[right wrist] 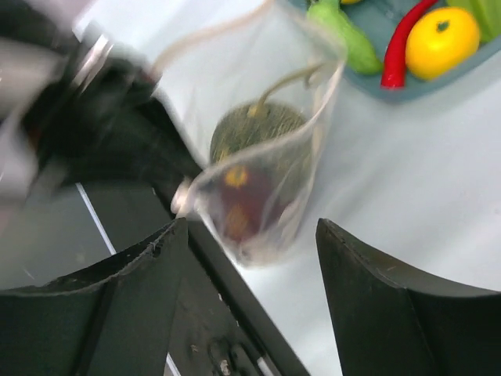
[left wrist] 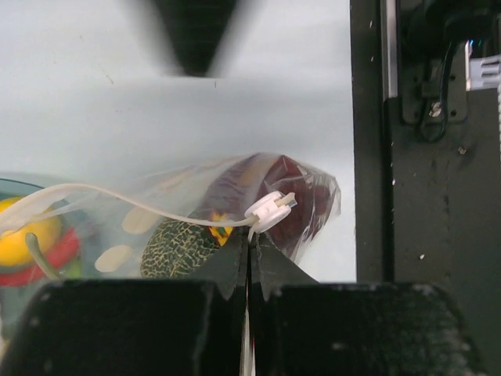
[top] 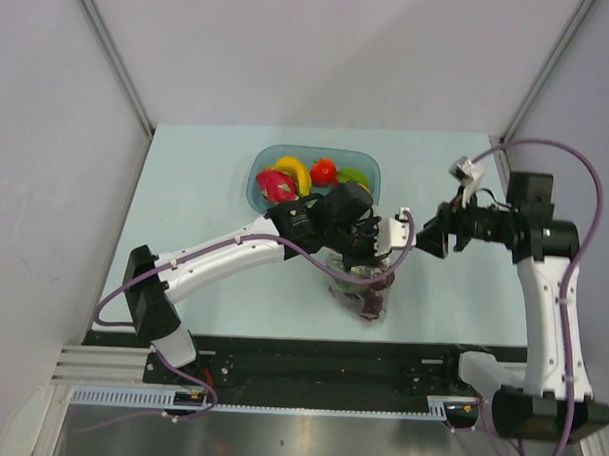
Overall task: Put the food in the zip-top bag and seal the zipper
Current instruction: Adjust the zipper food storage bag at the center of the board, then zip the zipper food storage bag at the center of the board.
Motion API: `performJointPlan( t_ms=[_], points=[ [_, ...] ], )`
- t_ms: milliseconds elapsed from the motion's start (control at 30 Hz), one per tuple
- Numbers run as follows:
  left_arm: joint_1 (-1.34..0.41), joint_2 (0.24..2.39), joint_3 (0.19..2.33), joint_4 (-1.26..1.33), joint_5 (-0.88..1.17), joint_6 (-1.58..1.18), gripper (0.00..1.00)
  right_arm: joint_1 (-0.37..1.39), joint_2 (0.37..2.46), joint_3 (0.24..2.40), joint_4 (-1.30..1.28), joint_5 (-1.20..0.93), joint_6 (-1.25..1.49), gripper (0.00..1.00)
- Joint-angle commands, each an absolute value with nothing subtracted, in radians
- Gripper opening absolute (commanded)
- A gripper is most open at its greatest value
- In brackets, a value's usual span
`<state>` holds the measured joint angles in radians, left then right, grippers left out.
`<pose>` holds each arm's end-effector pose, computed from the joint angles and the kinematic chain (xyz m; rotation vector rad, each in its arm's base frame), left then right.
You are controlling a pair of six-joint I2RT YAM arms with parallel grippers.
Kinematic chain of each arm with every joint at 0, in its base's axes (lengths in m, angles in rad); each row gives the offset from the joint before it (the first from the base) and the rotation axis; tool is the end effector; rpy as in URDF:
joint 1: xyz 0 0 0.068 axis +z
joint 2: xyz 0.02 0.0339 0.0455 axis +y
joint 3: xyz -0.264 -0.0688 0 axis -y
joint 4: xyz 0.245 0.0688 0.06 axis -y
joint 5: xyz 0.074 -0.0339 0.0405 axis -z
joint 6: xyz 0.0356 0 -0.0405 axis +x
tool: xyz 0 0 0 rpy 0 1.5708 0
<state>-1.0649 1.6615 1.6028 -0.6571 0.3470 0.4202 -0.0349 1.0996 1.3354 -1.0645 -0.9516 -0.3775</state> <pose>0.1702 -0.3322 0.3514 1.7168 1.5948 -0.7254 0.1892 0.0224 0.3945 -0.7702 1.9908 0.8889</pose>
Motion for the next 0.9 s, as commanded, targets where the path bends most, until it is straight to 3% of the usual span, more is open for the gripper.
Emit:
performJointPlan(
  t_ms=[0, 200, 633, 700, 867],
  points=[
    [-1.058, 1.683, 1.664, -0.568, 0.405, 0.298, 0.00, -0.066, 0.910, 1.191, -1.181, -1.005, -0.604, 0.69],
    [-1.057, 1.695, 1.669, -0.532, 0.403, 0.252, 0.00, -0.055, 0.683, 1.037, -1.043, -1.008, -0.539, 0.62],
    [-1.057, 1.686, 1.649, -0.486, 0.393, 0.206, 0.00, 0.093, 0.753, 0.936, -0.732, -0.907, -0.387, 0.59],
    [-1.058, 1.686, 1.648, -0.489, 0.400, 0.209, 0.00, 0.153, 0.767, 0.928, -0.689, -0.879, -0.376, 0.55],
    [-1.057, 1.674, 1.631, -0.500, 0.416, 0.225, 0.00, 0.221, 0.790, 0.933, -0.658, -0.804, -0.413, 0.28]
  ],
)
